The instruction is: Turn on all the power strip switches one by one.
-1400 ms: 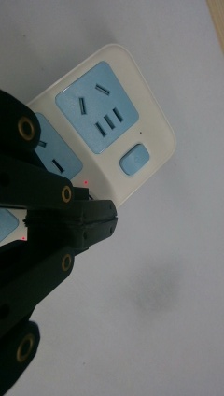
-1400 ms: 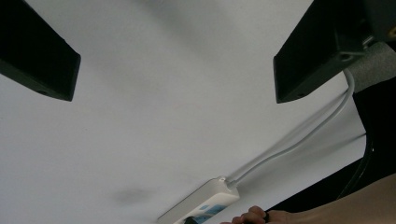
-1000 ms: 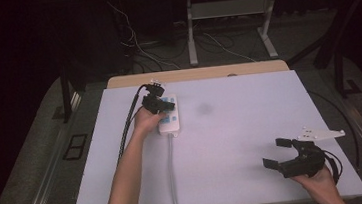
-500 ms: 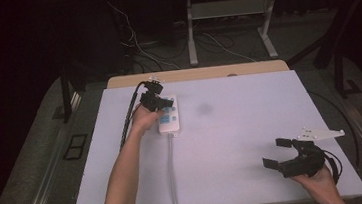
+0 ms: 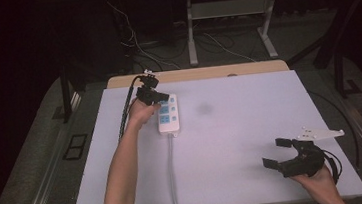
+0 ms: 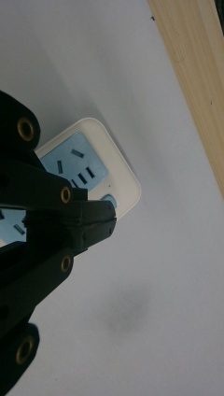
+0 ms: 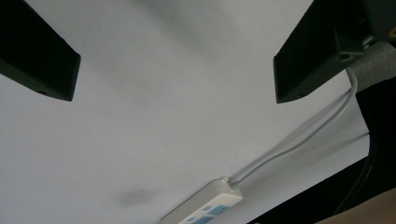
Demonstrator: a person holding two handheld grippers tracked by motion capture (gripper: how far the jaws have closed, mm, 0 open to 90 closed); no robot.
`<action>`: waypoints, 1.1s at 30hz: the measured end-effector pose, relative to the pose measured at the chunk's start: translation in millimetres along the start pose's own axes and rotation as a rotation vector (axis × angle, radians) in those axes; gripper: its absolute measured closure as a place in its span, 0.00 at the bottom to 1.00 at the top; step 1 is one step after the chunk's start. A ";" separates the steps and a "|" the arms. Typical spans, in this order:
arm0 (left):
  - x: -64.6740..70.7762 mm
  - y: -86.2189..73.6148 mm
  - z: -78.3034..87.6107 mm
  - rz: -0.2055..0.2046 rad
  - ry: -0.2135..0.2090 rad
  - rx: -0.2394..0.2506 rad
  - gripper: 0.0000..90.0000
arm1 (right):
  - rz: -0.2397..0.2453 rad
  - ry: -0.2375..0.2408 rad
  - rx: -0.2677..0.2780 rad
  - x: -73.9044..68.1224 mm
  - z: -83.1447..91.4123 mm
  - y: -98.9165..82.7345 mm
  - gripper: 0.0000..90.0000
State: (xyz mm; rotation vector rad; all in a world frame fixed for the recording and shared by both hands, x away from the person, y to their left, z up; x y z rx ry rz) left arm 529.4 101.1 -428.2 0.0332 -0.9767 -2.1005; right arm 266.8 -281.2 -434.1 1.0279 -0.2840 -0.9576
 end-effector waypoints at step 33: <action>2.0 0.5 -28.7 0.050 0.044 0.048 0.99 | 0.006 0.008 0.001 -1.7 0.5 -0.2 0.01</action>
Point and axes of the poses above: each handheld gripper's, and its own axes: z roughly backward along the jaws, y roughly out of its top, x roughly to its right, the point moved 4 cm from there along -z, roughly forward along the jaws, and after that the axes turned 9 degrees about -y, right-handed, at the moved point
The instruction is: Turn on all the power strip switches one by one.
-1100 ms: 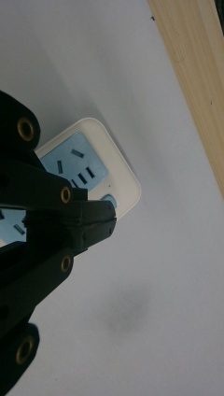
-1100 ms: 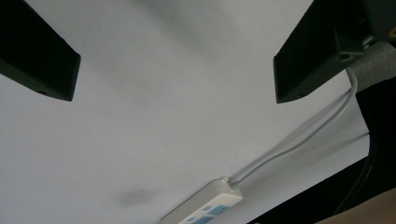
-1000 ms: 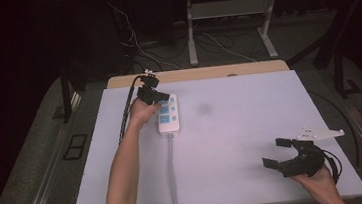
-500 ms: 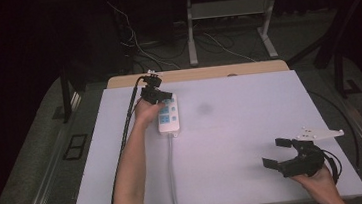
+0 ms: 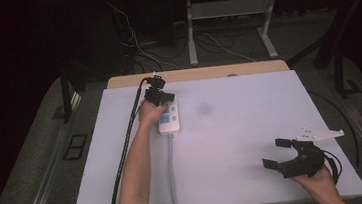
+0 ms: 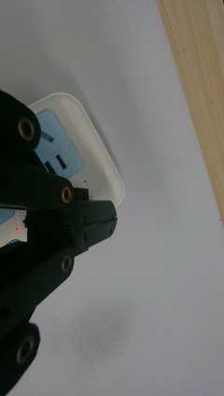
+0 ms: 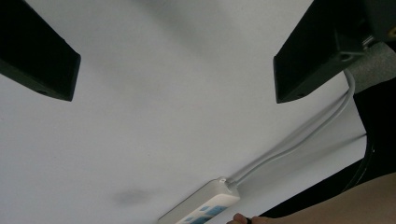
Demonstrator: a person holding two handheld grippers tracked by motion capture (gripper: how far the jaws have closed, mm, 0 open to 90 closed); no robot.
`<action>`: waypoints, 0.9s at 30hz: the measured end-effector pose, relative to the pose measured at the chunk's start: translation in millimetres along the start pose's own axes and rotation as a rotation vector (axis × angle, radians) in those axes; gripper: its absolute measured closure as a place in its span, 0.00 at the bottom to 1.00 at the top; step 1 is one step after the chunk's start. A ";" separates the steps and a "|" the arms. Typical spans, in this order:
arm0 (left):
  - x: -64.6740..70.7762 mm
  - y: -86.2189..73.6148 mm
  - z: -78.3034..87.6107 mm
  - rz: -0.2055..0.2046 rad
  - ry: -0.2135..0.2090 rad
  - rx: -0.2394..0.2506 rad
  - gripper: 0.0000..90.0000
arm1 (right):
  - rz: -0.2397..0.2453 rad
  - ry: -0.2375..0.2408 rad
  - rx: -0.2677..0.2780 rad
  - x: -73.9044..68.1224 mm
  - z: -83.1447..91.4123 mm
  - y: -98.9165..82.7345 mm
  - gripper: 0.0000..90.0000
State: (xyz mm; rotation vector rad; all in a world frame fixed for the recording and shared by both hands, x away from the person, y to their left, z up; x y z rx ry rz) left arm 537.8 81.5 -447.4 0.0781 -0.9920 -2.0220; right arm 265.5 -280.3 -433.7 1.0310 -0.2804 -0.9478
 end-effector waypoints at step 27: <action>-1.4 -5.3 3.6 -0.004 0.010 0.015 0.99 | -0.004 0.000 0.015 1.7 3.5 0.2 0.00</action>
Point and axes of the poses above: each handheld gripper's, and its own axes: z roughly backward along the jaws, y roughly out of its top, x roughly to its right, the point moved 4 cm from there along -z, roughly forward along the jaws, and after that the axes turned 9 degrees about -y, right-handed, at the moved point
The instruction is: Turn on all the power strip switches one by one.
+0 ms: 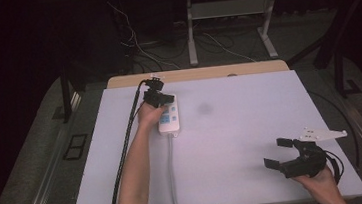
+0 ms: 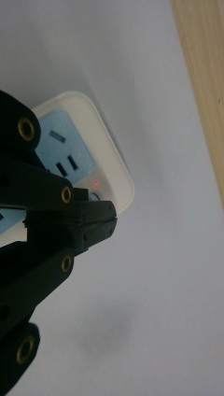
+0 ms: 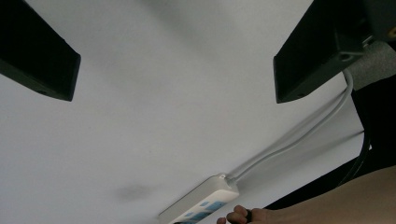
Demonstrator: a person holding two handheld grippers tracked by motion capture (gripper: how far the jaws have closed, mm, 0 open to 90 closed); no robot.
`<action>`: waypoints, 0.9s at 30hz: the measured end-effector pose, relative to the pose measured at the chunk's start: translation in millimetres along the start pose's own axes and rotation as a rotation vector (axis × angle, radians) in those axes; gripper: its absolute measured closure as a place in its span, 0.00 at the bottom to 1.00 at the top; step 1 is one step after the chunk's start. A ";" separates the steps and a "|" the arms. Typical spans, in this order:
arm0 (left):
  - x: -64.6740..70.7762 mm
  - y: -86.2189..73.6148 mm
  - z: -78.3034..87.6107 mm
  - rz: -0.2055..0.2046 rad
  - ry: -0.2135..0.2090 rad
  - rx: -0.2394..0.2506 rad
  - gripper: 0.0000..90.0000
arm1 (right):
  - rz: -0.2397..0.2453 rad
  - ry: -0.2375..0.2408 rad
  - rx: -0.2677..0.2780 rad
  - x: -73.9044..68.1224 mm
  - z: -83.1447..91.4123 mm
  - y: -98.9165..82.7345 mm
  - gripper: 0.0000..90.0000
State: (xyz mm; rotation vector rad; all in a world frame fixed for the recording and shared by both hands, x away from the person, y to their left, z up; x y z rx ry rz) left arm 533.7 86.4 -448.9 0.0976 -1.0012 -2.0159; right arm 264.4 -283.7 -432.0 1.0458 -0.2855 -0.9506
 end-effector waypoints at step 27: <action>22.8 -28.6 87.2 -0.051 -0.140 0.123 0.00 | -0.003 0.007 -0.001 -3.0 -1.1 -0.2 0.01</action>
Point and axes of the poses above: each handheld gripper's, and its own axes: z roughly backward along the jaws, y roughly out of its top, x roughly to its right, the point moved 4 cm from there along -z, roughly forward along the jaws, and after that the axes turned 9 degrees about -y, right-handed, at the moved point
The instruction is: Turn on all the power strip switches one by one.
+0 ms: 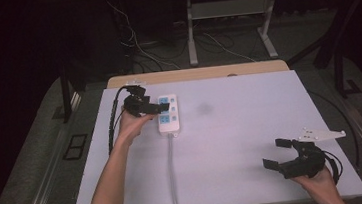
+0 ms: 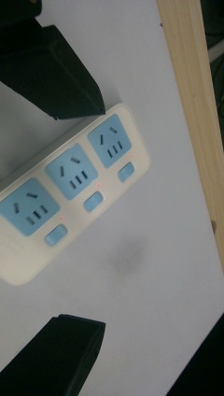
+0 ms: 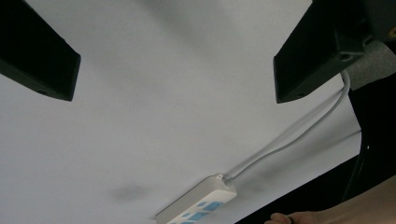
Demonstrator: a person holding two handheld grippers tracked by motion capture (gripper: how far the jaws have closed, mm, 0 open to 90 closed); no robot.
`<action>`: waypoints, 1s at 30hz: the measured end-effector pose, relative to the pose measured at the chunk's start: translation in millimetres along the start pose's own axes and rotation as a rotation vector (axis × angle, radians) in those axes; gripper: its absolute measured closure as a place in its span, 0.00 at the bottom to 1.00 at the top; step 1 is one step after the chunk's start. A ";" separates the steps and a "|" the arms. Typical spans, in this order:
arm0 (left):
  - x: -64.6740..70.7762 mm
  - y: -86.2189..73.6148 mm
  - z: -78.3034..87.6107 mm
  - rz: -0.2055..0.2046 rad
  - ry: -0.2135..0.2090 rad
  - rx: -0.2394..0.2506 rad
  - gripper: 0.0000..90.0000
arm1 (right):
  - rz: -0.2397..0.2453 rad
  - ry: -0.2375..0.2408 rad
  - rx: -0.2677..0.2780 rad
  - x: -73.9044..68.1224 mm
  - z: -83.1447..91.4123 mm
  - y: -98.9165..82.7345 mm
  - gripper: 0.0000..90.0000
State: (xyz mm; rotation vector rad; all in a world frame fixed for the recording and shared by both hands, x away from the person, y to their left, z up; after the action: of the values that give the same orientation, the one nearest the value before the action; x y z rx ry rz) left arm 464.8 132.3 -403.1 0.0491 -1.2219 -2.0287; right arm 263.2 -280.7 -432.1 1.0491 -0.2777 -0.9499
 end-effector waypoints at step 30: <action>76.7 -79.1 68.6 -0.064 -0.027 0.140 0.00 | -0.015 0.005 0.009 -0.3 2.4 0.4 0.00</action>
State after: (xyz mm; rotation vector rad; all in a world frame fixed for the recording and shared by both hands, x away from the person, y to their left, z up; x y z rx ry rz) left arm 337.3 156.5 -401.8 0.1299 -1.3939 -2.0008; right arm 261.8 -282.0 -430.4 1.0627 -0.2702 -0.9598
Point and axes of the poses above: each handheld gripper's, and its own axes: z roughly backward along the jaws, y roughly out of its top, x roughly to its right, the point moved 4 cm from there along -z, roughly forward along the jaws, and after that the axes turned 9 degrees about -y, right-handed, at the moved point
